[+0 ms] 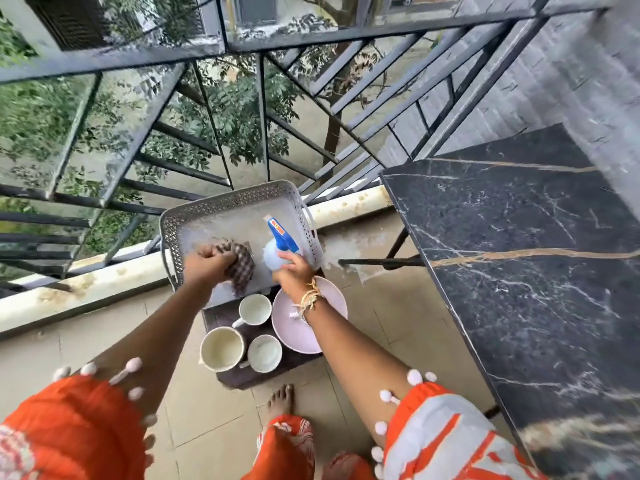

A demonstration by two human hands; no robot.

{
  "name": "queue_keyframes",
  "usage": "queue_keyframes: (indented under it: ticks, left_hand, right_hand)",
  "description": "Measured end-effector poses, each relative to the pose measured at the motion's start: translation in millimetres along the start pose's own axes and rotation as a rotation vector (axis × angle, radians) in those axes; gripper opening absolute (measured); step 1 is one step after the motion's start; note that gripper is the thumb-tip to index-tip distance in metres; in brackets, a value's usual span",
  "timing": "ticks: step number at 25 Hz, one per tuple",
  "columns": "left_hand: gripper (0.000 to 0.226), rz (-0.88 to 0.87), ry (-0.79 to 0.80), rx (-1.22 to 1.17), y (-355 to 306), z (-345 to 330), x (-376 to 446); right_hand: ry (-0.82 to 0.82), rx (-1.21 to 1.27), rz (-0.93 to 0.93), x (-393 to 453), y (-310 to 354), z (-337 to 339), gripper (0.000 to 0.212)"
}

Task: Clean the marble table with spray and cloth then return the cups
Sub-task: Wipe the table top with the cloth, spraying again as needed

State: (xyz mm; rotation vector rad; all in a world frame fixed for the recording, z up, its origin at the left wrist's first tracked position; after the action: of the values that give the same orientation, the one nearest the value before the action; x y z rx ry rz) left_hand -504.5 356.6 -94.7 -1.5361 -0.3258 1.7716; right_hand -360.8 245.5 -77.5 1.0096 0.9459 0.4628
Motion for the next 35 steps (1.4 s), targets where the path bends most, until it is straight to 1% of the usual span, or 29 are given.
queue_keyframes:
  ticks: [1, 2, 3, 5, 6, 8, 10, 11, 14, 15, 17, 18, 19, 20, 21, 22, 23, 24, 25, 26, 27, 28, 30, 32, 33, 35]
  left_hand:
    - [0.023, 0.011, 0.054, -0.095, -7.4, 0.4, -11.3]
    - [0.022, 0.012, 0.107, -0.134, -14.5, -0.5, -23.4]
    - [0.019, 0.014, 0.167, -0.150, -20.1, -2.2, -35.1]
    - [0.013, 0.034, 0.296, -0.167, -28.9, -6.0, -53.3]
    - [0.013, 0.058, 0.346, -0.185, -32.7, -7.8, -62.9]
    - [0.015, 0.128, 0.430, -0.226, -37.8, -14.1, -84.4]
    - [0.013, 0.161, 0.526, -0.184, -41.1, -28.6, -114.0]
    - [0.014, 0.173, 0.560, -0.161, -40.1, -40.1, -131.5]
    - [0.021, 0.248, 0.632, -0.098, -25.6, -76.6, -166.2]
    - [0.025, 0.263, 0.652, -0.037, -18.6, -90.9, -177.2]
    - [0.024, 0.217, 0.641, 0.216, -4.5, -121.6, -198.7]
    - [0.022, 0.172, 0.622, 0.344, 1.6, -136.2, -207.9]
    - [0.021, 0.137, 0.605, 0.428, 8.9, -152.9, -218.4]
    - [0.020, 0.110, 0.596, 0.454, 16.5, -169.7, -227.6]
    - [0.018, 0.092, 0.601, 0.432, 23.7, -187.6, -237.0]
    - [0.016, 0.081, 0.622, 0.386, 30.2, -209.1, -251.9]
    - [0.013, 0.068, 0.644, 0.332, 35.8, -230.2, -266.2]
    - [0.011, 0.054, 0.656, 0.292, 41.3, -251.0, -279.1]
    - [0.010, 0.040, 0.654, 0.270, 46.9, -271.6, -289.9]
    - [0.010, 0.030, 0.644, 0.257, 51.5, -290.8, -299.0]
    - [0.010, 0.021, 0.631, 0.250, 54.8, -308.7, -307.1]
    - [0.010, 0.011, 0.625, 0.245, 56.7, -324.5, -314.7]
    - [0.009, -0.009, 0.616, 0.238, 58.7, -350.2, -323.7]
    - [0.014, -0.037, 0.608, 0.220, 53.3, -368.7, -331.7]
    - [0.017, -0.057, 0.594, 0.219, 49.7, -376.7, -332.1]
    - [0.019, -0.071, 0.588, 0.241, 44.7, -393.5, -325.7]
  right_hand:
    - [0.081, 0.010, 0.041, -8.0, 10.9, -4.8, 0.053]
    - [0.153, 0.005, 0.089, -14.5, 18.2, -8.4, 0.059]
    - [0.207, -0.004, 0.120, -21.7, 24.5, -10.1, 0.061]
    - [0.246, 0.033, 0.132, -30.9, 33.4, -7.5, 0.050]
    - [0.237, 0.065, 0.138, -35.9, 37.5, -2.1, 0.042]
    - [0.170, 0.149, 0.136, -47.3, 45.1, 16.3, 0.027]
    - [0.119, 0.217, 0.097, -58.8, 47.1, 42.8, 0.007]
    - [0.105, 0.226, 0.085, -64.5, 45.1, 58.0, 0.005]
    - [0.039, 0.188, 0.073, -85.2, 36.4, 105.9, 0.012]
    - [0.029, 0.191, 0.093, -91.1, 30.6, 123.9, 0.018]
    - [-0.003, 0.184, 0.085, -103.2, 12.5, 166.9, 0.033]
    - [0.001, 0.164, 0.067, -108.2, 1.1, 187.8, 0.036]
    - [0.014, 0.171, 0.030, -111.3, -11.0, 208.4, 0.036]
    - [0.019, 0.204, 0.020, -116.3, -19.5, 226.7, 0.032]
    - [0.026, 0.295, -0.001, -124.7, -24.2, 244.1, 0.022]
    - [0.007, 0.359, 0.036, -132.3, -28.3, 264.2, 0.025]
    - [-0.045, 0.444, 0.047, -138.4, -35.0, 285.1, 0.047]
    - [-0.069, 0.489, 0.068, -150.7, -33.0, 306.6, 0.057]
    - [-0.074, 0.533, 0.078, -166.2, -29.0, 325.9, 0.054]
    - [-0.077, 0.500, 0.062, -174.2, -33.5, 345.7, 0.047]
    - [-0.116, 0.434, 0.061, -178.5, -40.6, 365.3, 0.032]
    - [-0.158, 0.386, 0.034, -184.7, -43.3, 384.2, 0.011]
    - [-0.234, 0.273, 0.072, -178.3, -53.3, 413.6, 0.018]
    - [-0.275, 0.130, 0.129, -170.8, -51.8, 433.6, 0.012]
    - [-0.283, 0.080, 0.173, -164.8, -50.8, 440.6, 0.022]
    - [-0.339, 0.009, 0.193, -157.5, -43.4, 455.8, 0.043]
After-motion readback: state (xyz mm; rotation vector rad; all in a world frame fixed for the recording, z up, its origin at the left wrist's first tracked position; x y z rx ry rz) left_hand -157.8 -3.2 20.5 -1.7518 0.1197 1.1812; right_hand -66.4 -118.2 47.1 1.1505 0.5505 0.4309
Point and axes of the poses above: each hand's wrist, its own x-axis towards the middle knuckle, its own z-axis out of the back of the hand, y = z × x, the point moved 3 cm from there along x, towards the middle knuckle, and after that the axes turned 13 degrees about z, right-handed, at the moved point
